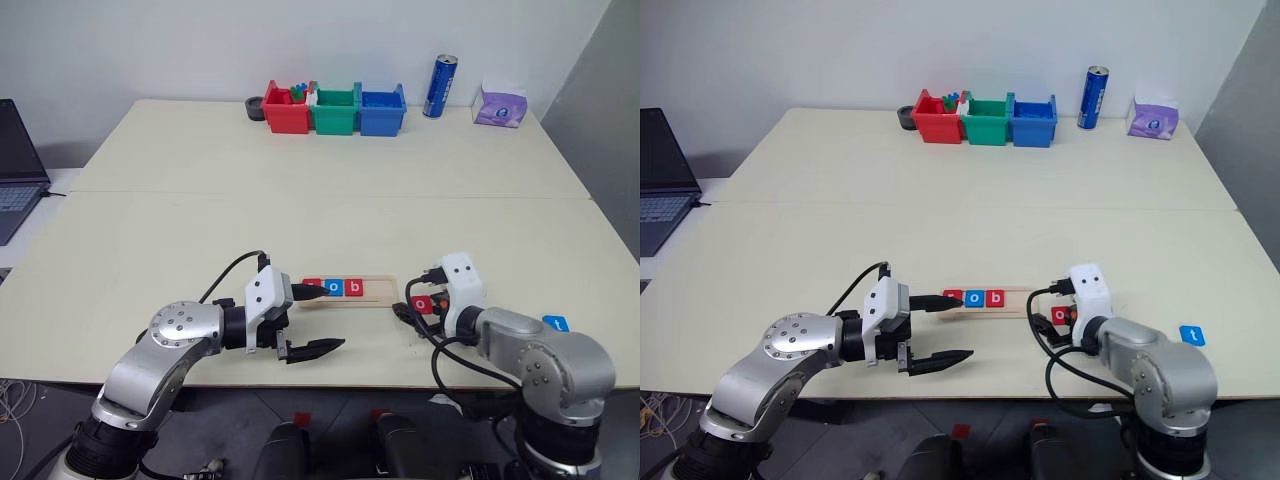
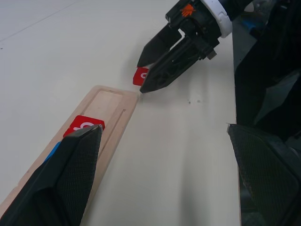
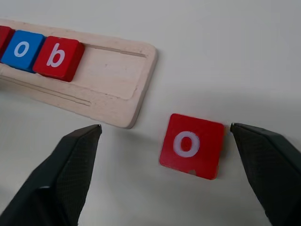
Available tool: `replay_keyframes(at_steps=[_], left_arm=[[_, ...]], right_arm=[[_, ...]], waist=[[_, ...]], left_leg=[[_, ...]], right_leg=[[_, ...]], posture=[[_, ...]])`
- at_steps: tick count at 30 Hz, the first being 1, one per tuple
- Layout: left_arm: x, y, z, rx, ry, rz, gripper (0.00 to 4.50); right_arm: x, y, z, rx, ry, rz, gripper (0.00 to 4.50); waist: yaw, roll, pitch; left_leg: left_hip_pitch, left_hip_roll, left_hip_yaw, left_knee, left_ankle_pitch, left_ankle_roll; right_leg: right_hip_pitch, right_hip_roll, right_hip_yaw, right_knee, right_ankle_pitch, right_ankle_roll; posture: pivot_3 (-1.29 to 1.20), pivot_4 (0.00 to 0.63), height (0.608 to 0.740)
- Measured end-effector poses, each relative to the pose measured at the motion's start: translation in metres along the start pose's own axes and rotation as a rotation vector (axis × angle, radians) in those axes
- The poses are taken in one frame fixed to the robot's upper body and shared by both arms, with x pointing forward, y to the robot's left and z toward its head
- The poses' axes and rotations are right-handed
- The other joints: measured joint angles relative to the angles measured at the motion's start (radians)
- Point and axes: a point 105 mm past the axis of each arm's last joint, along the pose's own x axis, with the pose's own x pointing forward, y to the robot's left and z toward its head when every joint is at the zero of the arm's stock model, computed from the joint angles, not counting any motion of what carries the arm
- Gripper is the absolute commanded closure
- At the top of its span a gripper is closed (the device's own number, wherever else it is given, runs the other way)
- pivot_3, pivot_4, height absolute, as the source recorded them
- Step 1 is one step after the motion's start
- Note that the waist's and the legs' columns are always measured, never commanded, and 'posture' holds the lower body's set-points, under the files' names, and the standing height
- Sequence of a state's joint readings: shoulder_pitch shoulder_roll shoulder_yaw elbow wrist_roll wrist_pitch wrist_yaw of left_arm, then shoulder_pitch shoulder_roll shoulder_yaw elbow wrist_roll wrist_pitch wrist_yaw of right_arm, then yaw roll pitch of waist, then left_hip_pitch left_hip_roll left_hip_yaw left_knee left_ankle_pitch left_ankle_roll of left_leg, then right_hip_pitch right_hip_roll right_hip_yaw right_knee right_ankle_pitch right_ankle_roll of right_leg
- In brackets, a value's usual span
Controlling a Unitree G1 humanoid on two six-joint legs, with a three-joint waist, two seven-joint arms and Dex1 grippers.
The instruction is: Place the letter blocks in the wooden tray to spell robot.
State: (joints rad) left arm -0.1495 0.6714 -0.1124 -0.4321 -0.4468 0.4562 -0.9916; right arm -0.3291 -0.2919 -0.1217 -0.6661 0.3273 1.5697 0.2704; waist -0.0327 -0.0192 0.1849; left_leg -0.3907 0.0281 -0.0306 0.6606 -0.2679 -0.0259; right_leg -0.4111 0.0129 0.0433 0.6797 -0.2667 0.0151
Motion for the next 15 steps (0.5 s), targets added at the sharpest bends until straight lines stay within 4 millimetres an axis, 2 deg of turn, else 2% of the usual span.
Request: replay_keyframes(at_steps=[3,5,6,8,10,13,15], left_arm=[[0.000,0.000,0.000,0.001,-0.002,-0.001,0.00],[0.000,0.000,0.000,0.000,-0.001,-0.002,0.00],[0.000,0.000,-0.001,-0.002,0.000,-0.004,0.00],[0.001,0.000,-0.001,-0.004,0.001,-0.012,0.00],[0.002,-0.002,-0.001,-0.001,0.000,-0.030,0.00],[0.002,-0.003,-0.001,0.004,0.001,-0.045,0.00],[0.001,-0.003,-0.001,0.013,0.001,-0.053,0.00]], right_arm=[[-0.010,-0.021,0.030,-0.146,-0.084,0.000,0.03],[-0.019,-0.024,0.046,-0.286,-0.131,0.080,0.03],[-0.023,-0.018,0.048,-0.370,-0.153,0.175,0.03],[-0.025,-0.006,0.038,-0.461,-0.143,0.340,0.03],[-0.021,-0.002,0.012,-0.522,-0.108,0.514,0.03],[-0.011,-0.014,-0.015,-0.631,-0.075,0.624,0.03],[-0.006,-0.024,-0.021,-0.680,-0.061,0.647,0.03]], waist=[[0.000,0.000,0.001],[0.000,0.000,0.001],[0.001,0.000,0.001],[0.001,-0.001,0.001],[0.001,-0.001,0.001],[0.000,-0.001,0.001],[-0.003,-0.002,0.002]], left_leg=[[0.000,-0.001,0.003,0.000,0.000,0.000],[0.000,0.000,0.003,-0.001,0.000,0.000],[0.000,0.000,0.002,-0.001,-0.001,0.001],[0.000,0.001,0.001,-0.001,-0.002,0.003],[0.000,0.001,0.002,-0.001,-0.002,0.003],[0.000,0.000,0.004,0.001,-0.002,0.003],[0.001,0.000,0.006,0.002,-0.002,0.003]], right_leg=[[0.000,-0.001,0.000,-0.001,0.000,0.000],[0.000,0.000,0.000,-0.002,0.000,0.000],[0.000,0.000,-0.001,-0.003,0.000,0.000],[0.000,0.001,0.000,-0.003,0.000,0.000],[0.000,0.001,0.000,-0.003,0.000,0.000],[0.000,0.000,0.001,-0.003,0.000,0.000],[0.000,0.000,0.002,-0.001,0.000,0.001]], posture=[[0.00,0.150,0.740],[0.00,0.150,0.740],[0.00,0.150,0.740],[0.00,0.150,0.740],[0.00,0.150,0.740],[0.00,0.150,0.740],[0.00,0.150,0.740]])
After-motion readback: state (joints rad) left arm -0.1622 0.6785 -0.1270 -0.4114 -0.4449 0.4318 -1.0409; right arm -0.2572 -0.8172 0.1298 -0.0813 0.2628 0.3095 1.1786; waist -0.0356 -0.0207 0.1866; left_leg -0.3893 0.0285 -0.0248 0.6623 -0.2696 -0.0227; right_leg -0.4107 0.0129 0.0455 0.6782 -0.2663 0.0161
